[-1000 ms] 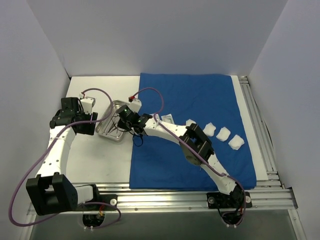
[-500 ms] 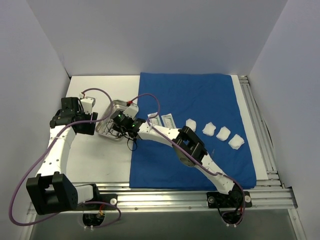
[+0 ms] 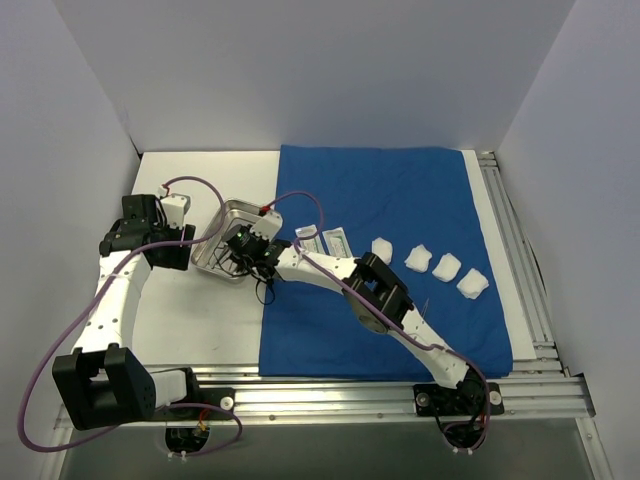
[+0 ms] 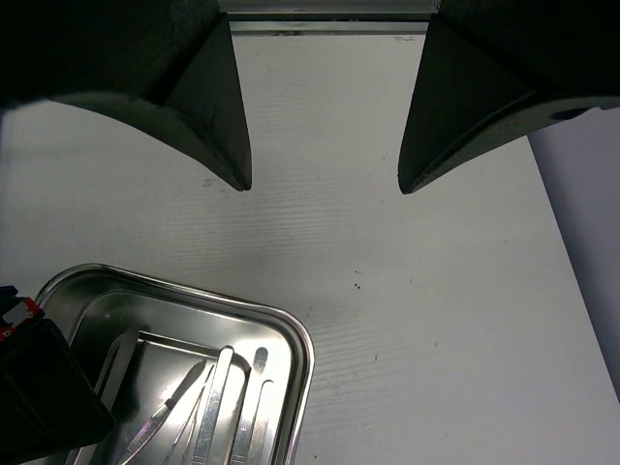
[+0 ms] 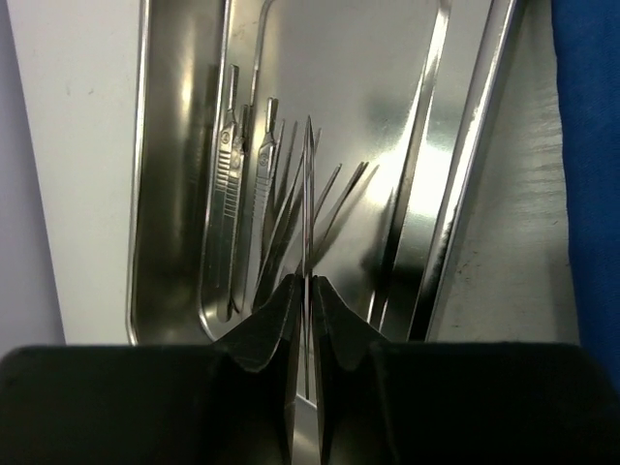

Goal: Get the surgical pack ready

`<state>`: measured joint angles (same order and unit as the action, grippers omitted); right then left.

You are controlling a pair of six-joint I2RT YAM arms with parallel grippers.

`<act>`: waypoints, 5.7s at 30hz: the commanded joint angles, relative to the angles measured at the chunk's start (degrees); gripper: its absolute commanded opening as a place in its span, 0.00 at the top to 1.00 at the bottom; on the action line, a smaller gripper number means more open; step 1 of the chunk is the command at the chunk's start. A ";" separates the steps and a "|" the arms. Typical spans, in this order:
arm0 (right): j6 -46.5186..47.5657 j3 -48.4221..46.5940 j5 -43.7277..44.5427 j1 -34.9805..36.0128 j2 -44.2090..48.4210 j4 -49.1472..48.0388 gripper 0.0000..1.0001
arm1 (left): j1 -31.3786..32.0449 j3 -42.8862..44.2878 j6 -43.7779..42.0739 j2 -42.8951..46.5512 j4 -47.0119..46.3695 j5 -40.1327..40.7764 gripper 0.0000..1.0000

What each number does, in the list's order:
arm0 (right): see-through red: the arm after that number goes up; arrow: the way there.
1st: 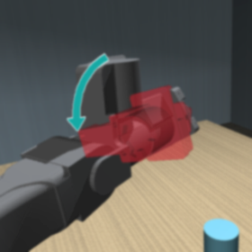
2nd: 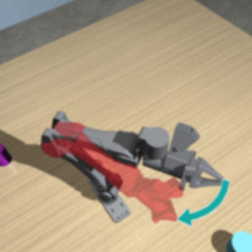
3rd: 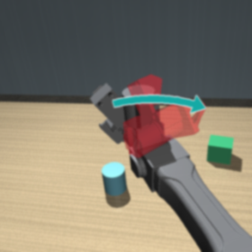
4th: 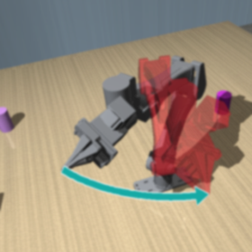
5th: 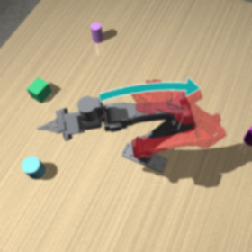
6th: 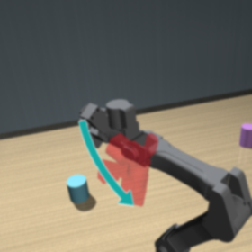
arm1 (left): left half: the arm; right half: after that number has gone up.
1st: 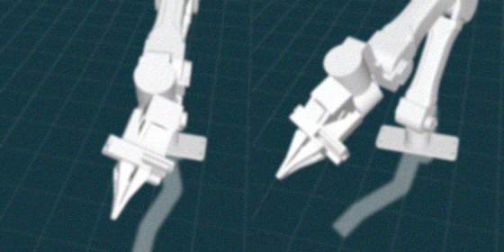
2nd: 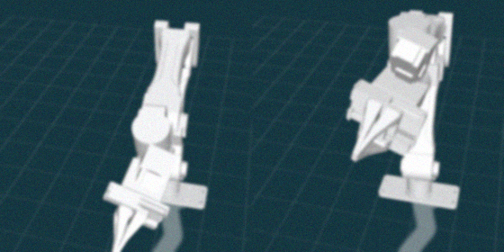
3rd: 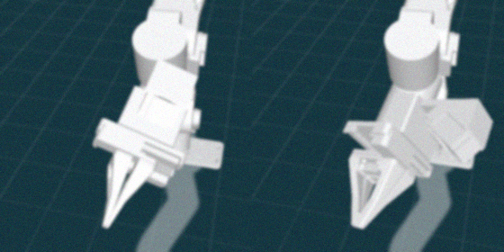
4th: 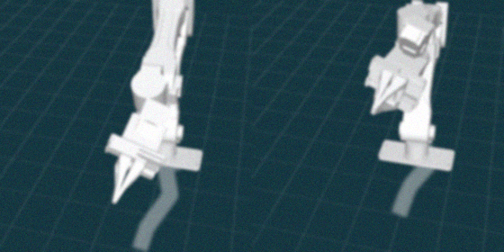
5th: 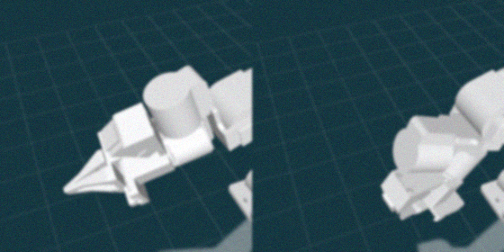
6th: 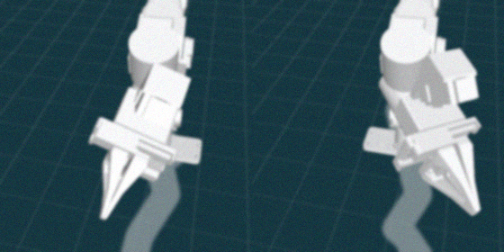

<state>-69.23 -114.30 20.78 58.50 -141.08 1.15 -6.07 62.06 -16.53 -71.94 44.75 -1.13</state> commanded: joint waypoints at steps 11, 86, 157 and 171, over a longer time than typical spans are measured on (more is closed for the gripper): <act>0.24 -2.77 4.36 -0.05 -1.57 2.55 0.87 | -0.26 -0.19 0.19 0.49 -1.95 -0.90 0.29; 14.12 82.22 -8.21 -28.18 68.30 20.82 0.79 | -0.44 0.78 0.01 -1.10 -1.25 -3.01 0.28; 9.81 -7.42 -2.32 -2.43 2.38 7.02 0.79 | -0.44 0.16 0.10 -0.57 -1.25 -1.69 0.28; 23.62 21.40 -2.48 -8.48 34.52 17.65 0.79 | -0.35 0.25 -0.16 -1.00 -1.33 -2.13 0.28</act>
<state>-47.79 -103.04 16.51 54.98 -119.44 12.32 -6.11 62.06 -16.64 -72.97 44.80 -2.26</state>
